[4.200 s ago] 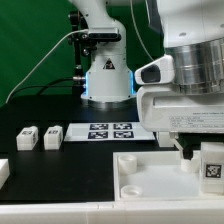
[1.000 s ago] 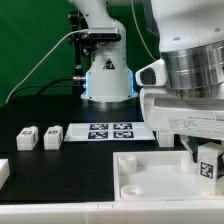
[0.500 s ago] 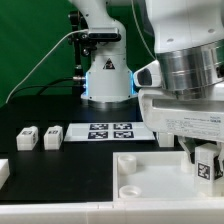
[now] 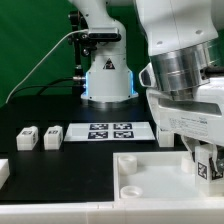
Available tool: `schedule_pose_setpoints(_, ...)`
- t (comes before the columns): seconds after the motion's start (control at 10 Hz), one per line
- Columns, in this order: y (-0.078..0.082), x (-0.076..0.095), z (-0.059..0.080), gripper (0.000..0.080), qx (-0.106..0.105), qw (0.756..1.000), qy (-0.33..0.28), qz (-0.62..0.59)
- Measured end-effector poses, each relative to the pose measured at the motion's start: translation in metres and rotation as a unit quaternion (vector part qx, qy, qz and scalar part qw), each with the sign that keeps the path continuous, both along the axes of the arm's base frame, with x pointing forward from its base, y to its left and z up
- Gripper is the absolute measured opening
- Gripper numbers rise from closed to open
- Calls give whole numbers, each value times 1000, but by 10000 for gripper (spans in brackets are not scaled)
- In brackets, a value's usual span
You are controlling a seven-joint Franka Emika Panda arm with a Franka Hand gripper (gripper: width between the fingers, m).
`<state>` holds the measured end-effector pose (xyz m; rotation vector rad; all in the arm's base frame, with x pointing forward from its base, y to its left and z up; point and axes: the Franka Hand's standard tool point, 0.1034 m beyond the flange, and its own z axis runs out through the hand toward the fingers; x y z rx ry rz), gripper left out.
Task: Assemble one leg
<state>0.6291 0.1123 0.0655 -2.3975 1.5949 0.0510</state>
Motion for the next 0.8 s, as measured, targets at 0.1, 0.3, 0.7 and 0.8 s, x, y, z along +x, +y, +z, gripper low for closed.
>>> schedule_pose_setpoints(0.1, 0, 0, -1, 379, 0, 1000, 0, 0)
schedule_pose_setpoints(0.3, -2, 0, -1, 607, -13, 996, -20, 87)
schedule_pose_setpoints(0.7, -4, 0, -2, 649, -32, 971, -53, 231)
schedule_pose_setpoints(0.8, -4, 0, -2, 649, -33, 970, -54, 237)
